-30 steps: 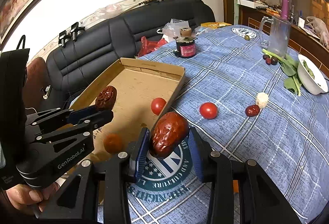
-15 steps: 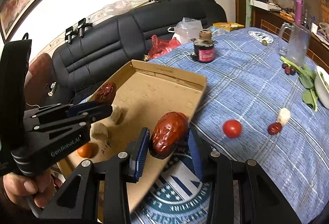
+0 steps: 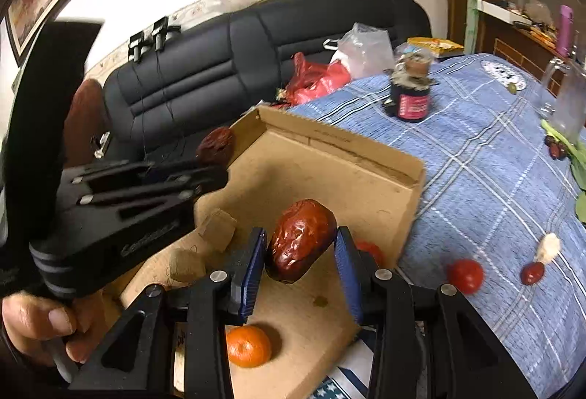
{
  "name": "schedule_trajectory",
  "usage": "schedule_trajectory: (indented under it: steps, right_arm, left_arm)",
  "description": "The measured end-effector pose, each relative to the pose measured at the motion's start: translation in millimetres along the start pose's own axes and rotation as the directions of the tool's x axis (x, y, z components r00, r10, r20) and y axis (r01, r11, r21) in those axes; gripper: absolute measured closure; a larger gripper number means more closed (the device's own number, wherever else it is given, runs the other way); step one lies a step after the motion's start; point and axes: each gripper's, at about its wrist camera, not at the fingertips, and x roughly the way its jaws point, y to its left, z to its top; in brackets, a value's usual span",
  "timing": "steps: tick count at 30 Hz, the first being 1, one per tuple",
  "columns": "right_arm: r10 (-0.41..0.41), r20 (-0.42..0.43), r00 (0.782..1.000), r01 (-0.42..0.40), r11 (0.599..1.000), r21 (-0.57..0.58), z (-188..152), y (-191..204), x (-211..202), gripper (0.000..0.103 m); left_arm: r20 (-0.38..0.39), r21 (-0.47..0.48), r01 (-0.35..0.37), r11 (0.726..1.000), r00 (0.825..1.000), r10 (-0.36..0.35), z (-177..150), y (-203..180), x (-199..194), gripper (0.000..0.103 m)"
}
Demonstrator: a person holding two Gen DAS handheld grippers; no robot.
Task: Organize fruits
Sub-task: 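Open left tool to drop its date while right tool releases its date in tray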
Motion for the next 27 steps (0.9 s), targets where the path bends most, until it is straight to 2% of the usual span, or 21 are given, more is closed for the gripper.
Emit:
schedule_trajectory:
  steps: [11,16,21,23,24,25,27]
  right_arm:
    - [-0.007,-0.119,0.993,-0.002,0.997,-0.077,-15.7,15.3,45.6,0.065]
    - [-0.009,-0.116,0.993,-0.001,0.996,-0.087,-15.7,17.4,47.8,0.064]
    - [0.006,-0.120,0.993,-0.014,0.998,-0.067,-15.9,15.9,46.8,0.062]
    - [0.011,-0.113,0.993,-0.018,0.998,-0.059,-15.9,15.0,43.3,0.060]
    - [0.015,-0.108,0.994,-0.021,0.998,-0.054,-16.3,15.0,40.1,0.057]
    - [0.018,-0.100,0.995,-0.023,0.998,-0.052,-16.6,15.0,36.0,0.056]
    - [0.017,-0.083,0.996,-0.022,0.999,-0.050,-16.9,14.8,27.2,0.056]
  left_arm:
    - [-0.100,-0.009,-0.015,1.000,0.995,0.015,-0.4,1.7,44.6,0.082]
    - [-0.099,0.017,-0.043,0.999,0.994,0.045,-3.8,-2.5,49.6,0.082]
    - [-0.103,-0.004,-0.033,0.999,0.994,0.033,-3.0,1.6,48.7,0.081]
    - [-0.107,-0.013,-0.033,0.999,0.994,0.032,-3.3,3.1,46.5,0.067]
    - [-0.099,-0.017,-0.037,0.999,0.995,0.035,-4.0,3.5,43.8,0.055]
    - [-0.087,-0.018,-0.039,0.999,0.996,0.038,-4.8,3.7,40.6,0.047]
    - [-0.065,-0.020,-0.041,0.999,0.997,0.040,-7.0,3.5,32.0,0.046]
